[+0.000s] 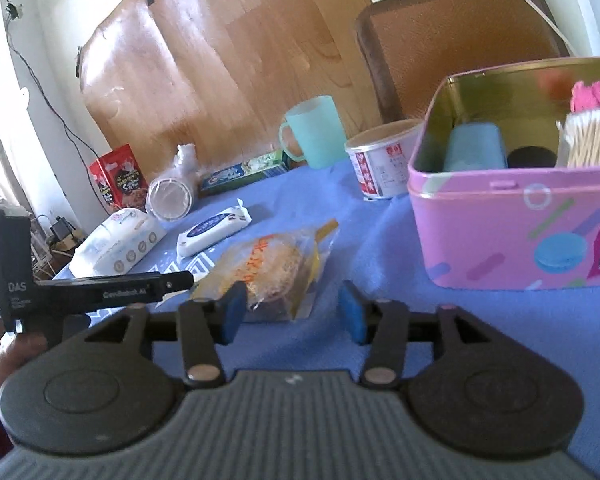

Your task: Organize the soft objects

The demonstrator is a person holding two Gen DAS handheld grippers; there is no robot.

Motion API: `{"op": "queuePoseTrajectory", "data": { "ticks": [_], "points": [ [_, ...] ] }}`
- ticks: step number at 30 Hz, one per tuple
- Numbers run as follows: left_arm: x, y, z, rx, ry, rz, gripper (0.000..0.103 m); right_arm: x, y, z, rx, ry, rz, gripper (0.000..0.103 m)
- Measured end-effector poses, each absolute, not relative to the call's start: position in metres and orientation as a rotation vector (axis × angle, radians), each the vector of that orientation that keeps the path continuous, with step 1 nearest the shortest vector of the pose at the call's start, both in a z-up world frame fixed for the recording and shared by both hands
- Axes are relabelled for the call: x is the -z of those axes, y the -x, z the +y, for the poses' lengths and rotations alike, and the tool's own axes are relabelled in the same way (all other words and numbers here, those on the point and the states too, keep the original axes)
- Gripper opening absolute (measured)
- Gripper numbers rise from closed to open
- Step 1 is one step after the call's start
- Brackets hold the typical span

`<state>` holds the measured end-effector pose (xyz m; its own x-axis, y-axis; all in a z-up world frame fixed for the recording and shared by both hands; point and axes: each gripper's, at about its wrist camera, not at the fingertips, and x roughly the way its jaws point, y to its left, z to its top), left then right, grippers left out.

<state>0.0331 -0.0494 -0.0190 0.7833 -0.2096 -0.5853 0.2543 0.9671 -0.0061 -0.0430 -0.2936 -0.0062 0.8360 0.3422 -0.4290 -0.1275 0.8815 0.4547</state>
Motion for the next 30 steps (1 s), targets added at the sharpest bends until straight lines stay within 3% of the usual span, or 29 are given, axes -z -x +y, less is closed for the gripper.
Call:
{"op": "queuePoseTrajectory", "data": {
  "ticks": [10,30],
  "points": [
    [0.019,-0.036,-0.049,0.235,-0.083,0.63,0.071,0.004,0.048,-0.287,-0.27,-0.372,0.489,0.061],
    [0.019,-0.035,-0.048,0.234,-0.084,0.631,0.073,0.003,0.05,-0.281,-0.211,-0.349,0.488,0.061]
  ]
}}
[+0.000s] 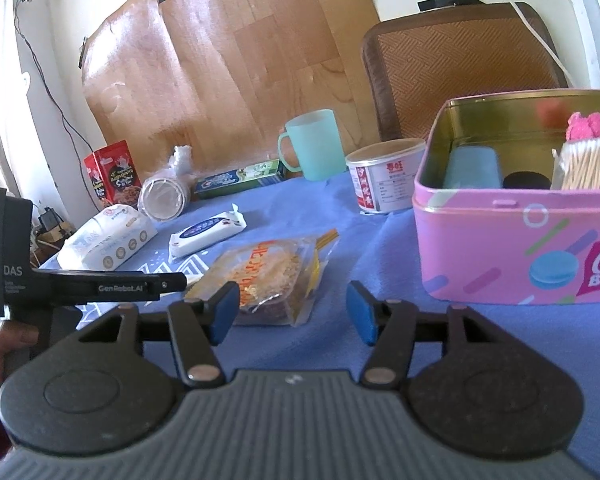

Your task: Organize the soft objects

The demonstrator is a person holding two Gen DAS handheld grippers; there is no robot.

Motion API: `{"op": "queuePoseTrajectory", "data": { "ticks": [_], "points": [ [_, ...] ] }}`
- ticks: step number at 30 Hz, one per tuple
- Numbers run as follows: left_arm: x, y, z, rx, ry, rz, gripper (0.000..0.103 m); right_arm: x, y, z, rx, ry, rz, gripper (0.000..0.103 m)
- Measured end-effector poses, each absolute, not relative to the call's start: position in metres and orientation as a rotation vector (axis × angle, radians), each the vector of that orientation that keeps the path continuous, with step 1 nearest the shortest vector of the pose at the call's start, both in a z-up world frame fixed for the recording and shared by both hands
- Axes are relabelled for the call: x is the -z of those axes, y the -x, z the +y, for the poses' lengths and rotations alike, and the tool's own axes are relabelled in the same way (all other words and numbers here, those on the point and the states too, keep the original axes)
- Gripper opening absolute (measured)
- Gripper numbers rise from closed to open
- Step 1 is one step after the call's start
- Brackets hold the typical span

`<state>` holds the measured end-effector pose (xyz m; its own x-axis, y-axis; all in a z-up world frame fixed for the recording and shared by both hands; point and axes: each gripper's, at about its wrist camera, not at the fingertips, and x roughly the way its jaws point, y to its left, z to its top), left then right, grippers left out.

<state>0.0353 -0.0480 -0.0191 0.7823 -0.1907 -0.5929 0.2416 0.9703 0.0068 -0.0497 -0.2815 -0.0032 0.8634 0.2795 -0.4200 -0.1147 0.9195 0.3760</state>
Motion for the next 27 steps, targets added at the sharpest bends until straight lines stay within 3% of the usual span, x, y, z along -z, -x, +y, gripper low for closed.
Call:
{"op": "queuePoseTrajectory", "data": {
  "ticks": [7,19,27],
  "points": [
    [0.019,-0.036,-0.046,0.238,-0.073,0.633,0.078,0.003,0.049,-0.28,-0.201,-0.344,0.489,0.061],
    [0.019,-0.035,-0.047,0.257,-0.075,0.636,0.079,0.002,0.052,-0.28,-0.195,-0.345,0.48,0.061],
    [0.02,-0.037,-0.053,0.252,-0.115,0.648,0.086,0.0,0.06,-0.281,-0.207,-0.355,0.452,0.062]
  ]
}}
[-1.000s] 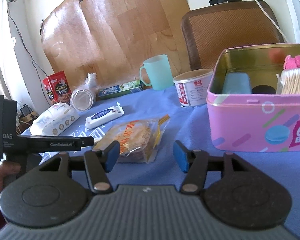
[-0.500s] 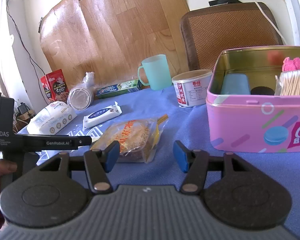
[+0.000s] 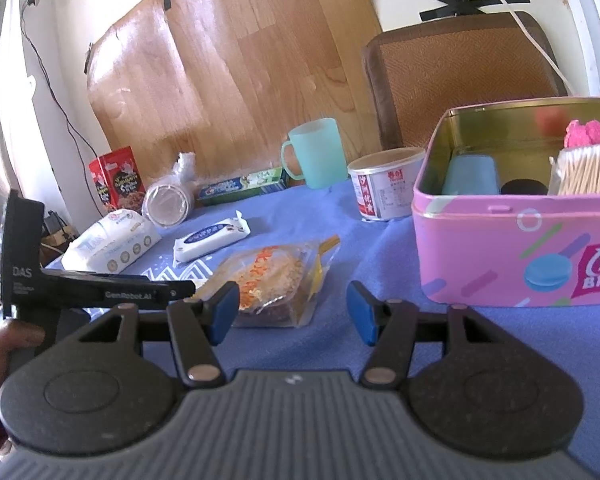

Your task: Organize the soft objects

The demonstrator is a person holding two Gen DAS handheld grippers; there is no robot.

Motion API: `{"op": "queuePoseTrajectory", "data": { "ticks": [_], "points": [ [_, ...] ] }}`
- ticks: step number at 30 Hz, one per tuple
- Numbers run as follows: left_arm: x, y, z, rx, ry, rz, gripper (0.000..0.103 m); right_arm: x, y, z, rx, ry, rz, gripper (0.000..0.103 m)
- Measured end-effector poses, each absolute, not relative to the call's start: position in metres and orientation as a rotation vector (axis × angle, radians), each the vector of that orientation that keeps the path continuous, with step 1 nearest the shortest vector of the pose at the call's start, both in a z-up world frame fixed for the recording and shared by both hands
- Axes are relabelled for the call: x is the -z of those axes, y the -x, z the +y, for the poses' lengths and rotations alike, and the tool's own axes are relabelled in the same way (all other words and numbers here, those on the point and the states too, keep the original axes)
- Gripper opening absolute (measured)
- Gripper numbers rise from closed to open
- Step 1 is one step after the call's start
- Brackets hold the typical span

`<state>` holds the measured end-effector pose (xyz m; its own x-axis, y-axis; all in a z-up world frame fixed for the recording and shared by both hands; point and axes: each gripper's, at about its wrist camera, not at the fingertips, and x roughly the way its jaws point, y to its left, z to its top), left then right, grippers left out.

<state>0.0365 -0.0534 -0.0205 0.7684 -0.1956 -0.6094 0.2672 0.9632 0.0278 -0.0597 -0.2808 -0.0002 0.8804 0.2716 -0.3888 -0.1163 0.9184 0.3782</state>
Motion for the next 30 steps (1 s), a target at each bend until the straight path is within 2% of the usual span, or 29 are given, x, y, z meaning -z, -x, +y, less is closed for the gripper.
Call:
{"op": "queuePoseTrajectory", "data": {
  "ticks": [26,30],
  "points": [
    [0.0205,-0.0375,-0.0525,0.263,-0.11,0.652,0.09,-0.0007,0.0556,-0.2745,-0.228,-0.325,0.463,0.068],
    [0.0206,-0.0381,-0.0528,0.277,-0.108,0.657,0.093,-0.0005,0.0538,-0.2763,-0.235,-0.328,0.469,0.069]
  ]
}}
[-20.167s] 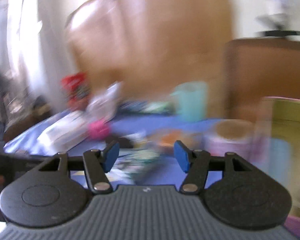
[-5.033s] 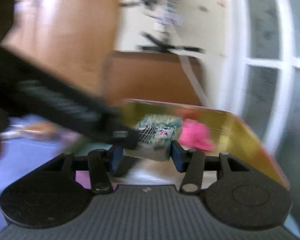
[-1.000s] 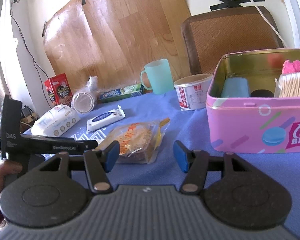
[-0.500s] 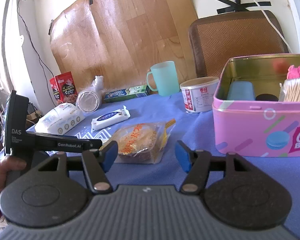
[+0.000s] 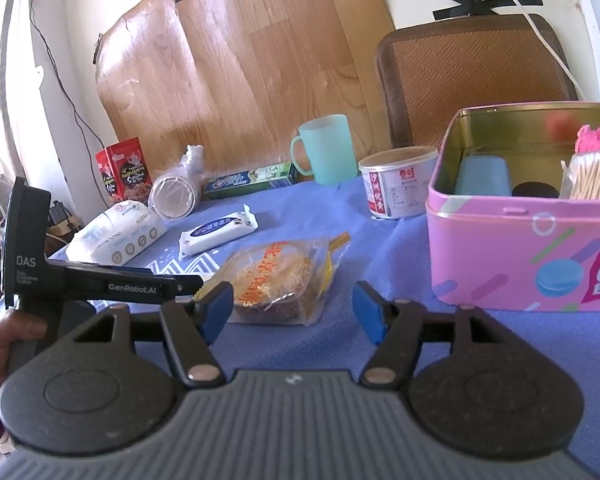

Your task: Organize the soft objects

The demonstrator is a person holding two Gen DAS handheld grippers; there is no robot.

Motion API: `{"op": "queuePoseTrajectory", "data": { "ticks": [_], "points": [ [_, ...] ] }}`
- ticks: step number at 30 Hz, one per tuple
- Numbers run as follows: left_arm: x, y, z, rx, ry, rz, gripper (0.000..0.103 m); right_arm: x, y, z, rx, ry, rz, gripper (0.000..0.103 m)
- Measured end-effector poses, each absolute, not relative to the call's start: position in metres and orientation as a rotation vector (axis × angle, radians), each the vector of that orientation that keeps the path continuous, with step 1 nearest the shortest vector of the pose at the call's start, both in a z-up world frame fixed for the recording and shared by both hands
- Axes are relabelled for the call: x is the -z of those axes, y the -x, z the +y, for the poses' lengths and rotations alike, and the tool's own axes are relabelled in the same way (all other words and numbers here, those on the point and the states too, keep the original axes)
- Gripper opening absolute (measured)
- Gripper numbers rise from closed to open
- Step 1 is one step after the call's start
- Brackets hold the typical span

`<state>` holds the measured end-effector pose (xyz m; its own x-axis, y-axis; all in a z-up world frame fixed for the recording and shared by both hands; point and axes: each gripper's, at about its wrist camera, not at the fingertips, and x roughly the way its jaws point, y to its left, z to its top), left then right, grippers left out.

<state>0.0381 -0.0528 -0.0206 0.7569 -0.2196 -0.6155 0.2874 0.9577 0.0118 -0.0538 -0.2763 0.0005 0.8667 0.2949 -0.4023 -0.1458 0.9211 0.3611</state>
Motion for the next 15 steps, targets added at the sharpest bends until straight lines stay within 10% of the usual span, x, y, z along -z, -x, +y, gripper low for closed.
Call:
{"op": "queuePoseTrajectory", "data": {
  "ticks": [10,15],
  "points": [
    [0.017,-0.042,-0.027,0.384,0.054,0.668,0.098,0.001,0.049,-0.279,-0.267,-0.337,0.501,0.073],
    [0.005,-0.047,-0.023,0.614,0.264,0.774,0.07,0.002,0.043,-0.277,-0.286,-0.336,0.558,0.075]
  ]
}}
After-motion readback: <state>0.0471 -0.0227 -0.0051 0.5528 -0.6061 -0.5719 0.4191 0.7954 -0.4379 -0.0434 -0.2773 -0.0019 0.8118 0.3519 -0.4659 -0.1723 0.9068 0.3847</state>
